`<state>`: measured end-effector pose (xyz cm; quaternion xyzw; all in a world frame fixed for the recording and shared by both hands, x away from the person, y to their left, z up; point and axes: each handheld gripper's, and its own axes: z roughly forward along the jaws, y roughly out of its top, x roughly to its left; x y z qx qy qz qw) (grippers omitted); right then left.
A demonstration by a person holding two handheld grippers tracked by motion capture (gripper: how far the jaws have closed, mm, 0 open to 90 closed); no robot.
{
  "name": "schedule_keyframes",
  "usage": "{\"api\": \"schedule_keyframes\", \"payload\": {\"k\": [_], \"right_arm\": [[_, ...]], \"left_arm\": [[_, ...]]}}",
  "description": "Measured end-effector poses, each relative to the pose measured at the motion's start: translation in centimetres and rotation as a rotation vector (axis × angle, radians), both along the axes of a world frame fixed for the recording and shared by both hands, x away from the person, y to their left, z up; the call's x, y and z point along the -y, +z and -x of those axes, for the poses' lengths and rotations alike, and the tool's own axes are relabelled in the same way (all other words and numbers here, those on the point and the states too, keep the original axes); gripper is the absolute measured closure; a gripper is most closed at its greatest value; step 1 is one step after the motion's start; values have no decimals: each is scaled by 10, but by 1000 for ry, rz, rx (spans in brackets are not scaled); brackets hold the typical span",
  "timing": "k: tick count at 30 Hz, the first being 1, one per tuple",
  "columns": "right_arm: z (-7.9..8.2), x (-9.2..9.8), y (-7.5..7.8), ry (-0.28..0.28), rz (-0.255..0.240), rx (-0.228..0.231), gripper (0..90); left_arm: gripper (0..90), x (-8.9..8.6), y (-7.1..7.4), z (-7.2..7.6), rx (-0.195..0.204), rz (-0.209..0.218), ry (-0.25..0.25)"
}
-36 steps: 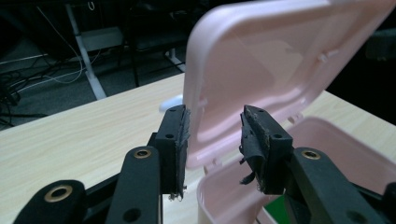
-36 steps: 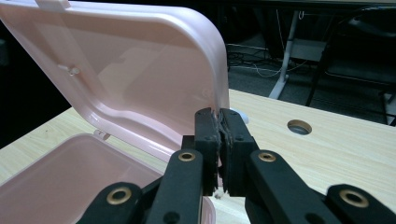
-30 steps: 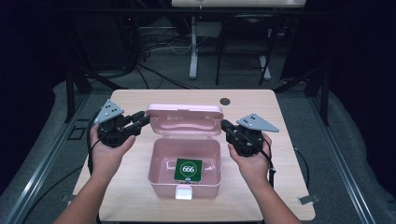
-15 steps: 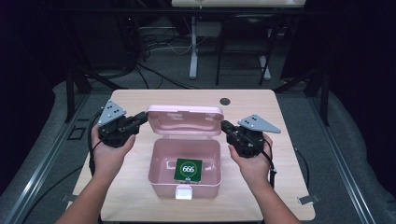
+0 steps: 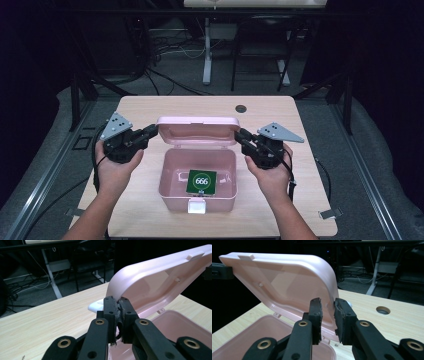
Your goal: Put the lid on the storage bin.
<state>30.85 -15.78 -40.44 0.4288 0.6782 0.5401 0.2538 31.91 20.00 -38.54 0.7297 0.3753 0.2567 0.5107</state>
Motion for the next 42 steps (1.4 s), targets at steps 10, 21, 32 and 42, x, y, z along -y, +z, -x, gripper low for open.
{"api": "schedule_keyframes", "payload": {"k": [10, 21, 32, 42], "right_arm": [[7, 1, 3, 17, -13, 9, 748], [14, 3, 6, 56, -8, 22, 710], [17, 7, 5, 74, 0, 5, 672], [25, 18, 8, 72, 5, -10, 645]], "left_arm": [[830, -2, -2, 7, -9, 14, -23], [779, -4, -4, 14, -16, 26, -57], [726, -5, -4, 19, -30, 31, -77], [717, -5, -2, 19, -38, 32, -84]]}}
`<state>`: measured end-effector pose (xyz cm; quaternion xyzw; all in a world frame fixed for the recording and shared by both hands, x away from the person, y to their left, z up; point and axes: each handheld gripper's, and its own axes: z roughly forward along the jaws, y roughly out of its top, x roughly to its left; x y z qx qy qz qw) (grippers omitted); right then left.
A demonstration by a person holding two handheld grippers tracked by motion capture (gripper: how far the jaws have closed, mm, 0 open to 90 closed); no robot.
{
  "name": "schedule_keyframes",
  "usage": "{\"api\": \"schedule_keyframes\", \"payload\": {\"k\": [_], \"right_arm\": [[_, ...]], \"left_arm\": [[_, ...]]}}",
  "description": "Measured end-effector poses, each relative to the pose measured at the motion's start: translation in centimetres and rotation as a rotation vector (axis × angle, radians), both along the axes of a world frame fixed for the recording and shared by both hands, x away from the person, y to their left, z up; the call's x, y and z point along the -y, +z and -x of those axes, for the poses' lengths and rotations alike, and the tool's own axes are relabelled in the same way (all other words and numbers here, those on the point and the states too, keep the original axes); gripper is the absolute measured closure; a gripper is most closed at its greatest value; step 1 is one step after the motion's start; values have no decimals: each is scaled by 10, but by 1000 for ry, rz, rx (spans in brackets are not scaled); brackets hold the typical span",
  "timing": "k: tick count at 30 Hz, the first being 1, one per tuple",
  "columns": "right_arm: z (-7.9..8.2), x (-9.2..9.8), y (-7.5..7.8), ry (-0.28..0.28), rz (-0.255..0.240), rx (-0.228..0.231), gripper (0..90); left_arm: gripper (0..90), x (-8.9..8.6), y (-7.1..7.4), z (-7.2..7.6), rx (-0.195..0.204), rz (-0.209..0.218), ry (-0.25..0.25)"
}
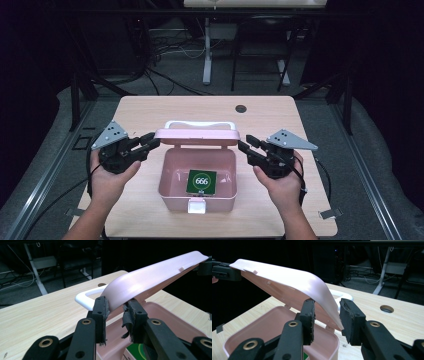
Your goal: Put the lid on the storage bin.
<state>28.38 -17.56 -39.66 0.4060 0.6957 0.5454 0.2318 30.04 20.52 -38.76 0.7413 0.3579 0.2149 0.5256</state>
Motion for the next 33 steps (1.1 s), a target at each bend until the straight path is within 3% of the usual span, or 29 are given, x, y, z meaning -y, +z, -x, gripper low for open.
{"api": "schedule_keyframes", "payload": {"k": [3, 14, 24, 33], "right_arm": [[1, 4, 0, 6, 0, -19, 632], [1, 20, 2, -44, -24, -14, 631], [-1, 21, 0, -61, -19, -4, 568], [-5, 22, -4, -65, -10, -25, 526]], "left_arm": [[713, 1, 1, 0, -3, -9, 1], [708, -1, 1, 7, 1, -6, -11], [644, -1, -4, 13, -3, -6, -21], [573, -3, -11, 21, -7, 1, -35]]}}
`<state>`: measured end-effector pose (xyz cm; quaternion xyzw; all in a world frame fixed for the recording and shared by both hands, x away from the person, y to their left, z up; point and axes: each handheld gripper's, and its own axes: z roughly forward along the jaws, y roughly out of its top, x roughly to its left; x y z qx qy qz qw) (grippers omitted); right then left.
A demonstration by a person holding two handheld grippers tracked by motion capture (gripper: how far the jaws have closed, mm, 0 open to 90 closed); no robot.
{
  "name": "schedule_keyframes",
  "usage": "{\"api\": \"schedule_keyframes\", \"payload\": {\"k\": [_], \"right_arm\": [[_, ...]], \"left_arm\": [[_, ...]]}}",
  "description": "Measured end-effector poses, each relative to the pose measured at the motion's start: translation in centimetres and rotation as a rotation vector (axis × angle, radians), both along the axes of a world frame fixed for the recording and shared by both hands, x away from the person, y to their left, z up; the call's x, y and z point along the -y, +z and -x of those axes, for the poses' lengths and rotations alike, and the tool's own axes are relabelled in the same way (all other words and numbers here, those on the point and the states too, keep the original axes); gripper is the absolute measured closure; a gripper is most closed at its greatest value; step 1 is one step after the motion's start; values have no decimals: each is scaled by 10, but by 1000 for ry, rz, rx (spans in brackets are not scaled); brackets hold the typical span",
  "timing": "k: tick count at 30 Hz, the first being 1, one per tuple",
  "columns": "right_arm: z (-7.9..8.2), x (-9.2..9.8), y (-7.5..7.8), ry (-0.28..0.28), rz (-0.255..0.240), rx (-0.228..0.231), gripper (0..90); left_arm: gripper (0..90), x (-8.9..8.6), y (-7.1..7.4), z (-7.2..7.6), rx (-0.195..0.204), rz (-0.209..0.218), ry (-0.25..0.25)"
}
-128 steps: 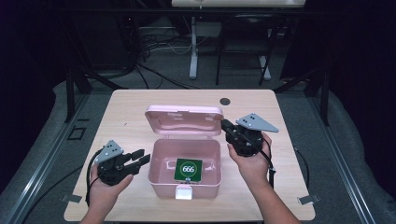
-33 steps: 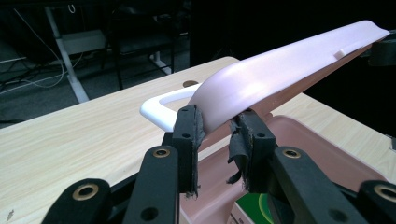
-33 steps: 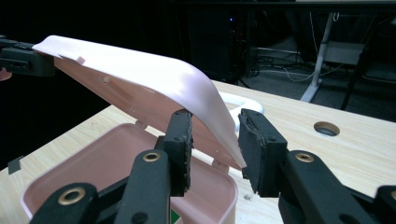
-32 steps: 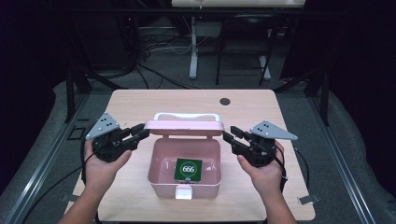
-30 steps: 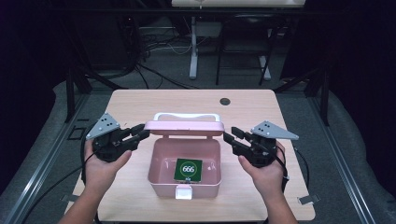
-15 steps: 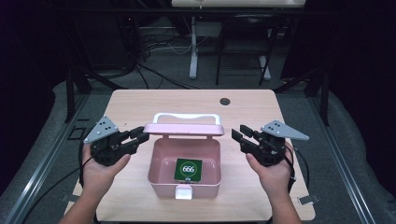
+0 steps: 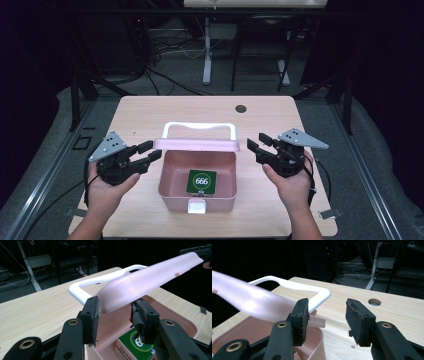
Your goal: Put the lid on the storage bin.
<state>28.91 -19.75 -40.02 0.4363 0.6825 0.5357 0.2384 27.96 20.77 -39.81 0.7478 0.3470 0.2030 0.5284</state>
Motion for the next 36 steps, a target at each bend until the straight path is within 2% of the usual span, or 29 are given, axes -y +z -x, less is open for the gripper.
{"api": "schedule_keyframes", "payload": {"k": [18, 36], "right_arm": [[-4, 2, -5, -9, 8, -4, 511], [-7, 2, -9, -12, 12, -10, 511]], "left_arm": [[564, -2, -12, 16, -22, -8, -26], [567, -5, -27, 31, -27, 6, -38]]}}
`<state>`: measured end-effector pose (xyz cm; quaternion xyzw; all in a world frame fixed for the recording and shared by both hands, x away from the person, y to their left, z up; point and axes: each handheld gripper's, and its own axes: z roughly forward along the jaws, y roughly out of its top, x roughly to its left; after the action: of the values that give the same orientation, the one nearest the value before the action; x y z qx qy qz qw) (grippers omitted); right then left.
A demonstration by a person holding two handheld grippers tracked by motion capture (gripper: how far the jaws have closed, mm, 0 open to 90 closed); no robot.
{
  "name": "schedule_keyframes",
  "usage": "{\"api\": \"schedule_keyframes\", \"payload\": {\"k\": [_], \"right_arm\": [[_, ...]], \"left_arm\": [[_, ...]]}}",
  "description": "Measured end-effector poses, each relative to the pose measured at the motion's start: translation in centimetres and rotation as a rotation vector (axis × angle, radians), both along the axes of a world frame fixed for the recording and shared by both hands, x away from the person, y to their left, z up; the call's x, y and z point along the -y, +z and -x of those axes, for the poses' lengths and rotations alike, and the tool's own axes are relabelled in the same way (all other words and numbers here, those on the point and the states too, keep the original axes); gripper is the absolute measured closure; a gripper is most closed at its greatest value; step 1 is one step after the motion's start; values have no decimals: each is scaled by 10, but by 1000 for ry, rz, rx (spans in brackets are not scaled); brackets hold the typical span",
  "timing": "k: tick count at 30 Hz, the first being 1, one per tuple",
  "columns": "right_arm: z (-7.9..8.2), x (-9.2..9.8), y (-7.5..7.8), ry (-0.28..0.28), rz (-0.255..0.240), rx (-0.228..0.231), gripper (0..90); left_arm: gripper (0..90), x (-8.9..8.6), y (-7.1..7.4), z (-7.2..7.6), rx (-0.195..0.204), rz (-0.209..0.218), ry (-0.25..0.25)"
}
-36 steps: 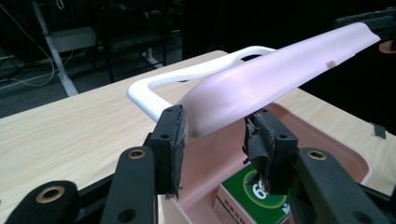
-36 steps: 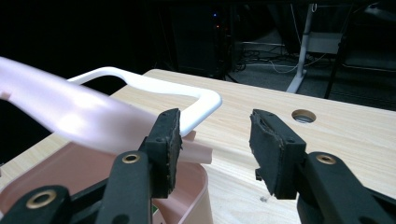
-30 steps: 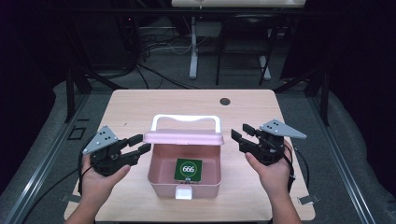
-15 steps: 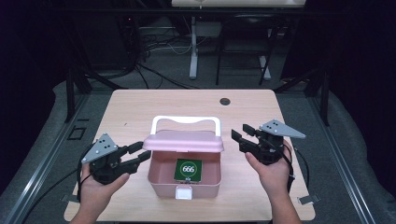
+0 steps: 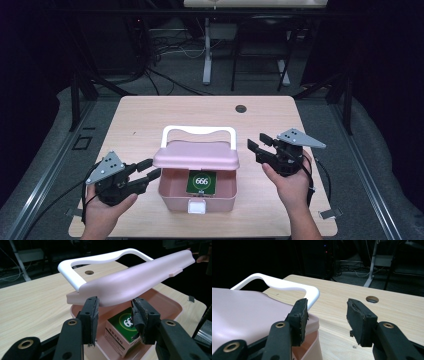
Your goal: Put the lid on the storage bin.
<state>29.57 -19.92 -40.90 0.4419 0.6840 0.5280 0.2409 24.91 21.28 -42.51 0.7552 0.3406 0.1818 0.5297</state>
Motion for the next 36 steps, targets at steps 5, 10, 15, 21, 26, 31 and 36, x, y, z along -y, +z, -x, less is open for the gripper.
{"api": "schedule_keyframes", "payload": {"k": [5, 10, 15, 21, 26, 31, 36], "right_arm": [[-1, -1, -2, -3, 8, 1, 511], [-1, -1, -2, -6, 8, -2, 511], [-2, -1, -3, -6, 7, -6, 511], [-3, -2, -5, -4, 11, -11, 511], [-4, -2, -7, -6, 8, -13, 510], [-4, -3, -8, -5, 12, -15, 510], [-4, -3, -8, -4, 14, -12, 510]], "left_arm": [[568, 0, -5, 4, -6, -7, -2], [573, -1, -10, 8, -5, -8, -5], [576, 0, -15, 12, 0, -12, -3], [584, 0, -21, 17, 8, -14, 4], [596, -2, -27, 19, 0, -29, -7], [604, -3, -32, 21, -3, -29, -7], [609, -3, -37, 23, -7, -29, -6]]}}
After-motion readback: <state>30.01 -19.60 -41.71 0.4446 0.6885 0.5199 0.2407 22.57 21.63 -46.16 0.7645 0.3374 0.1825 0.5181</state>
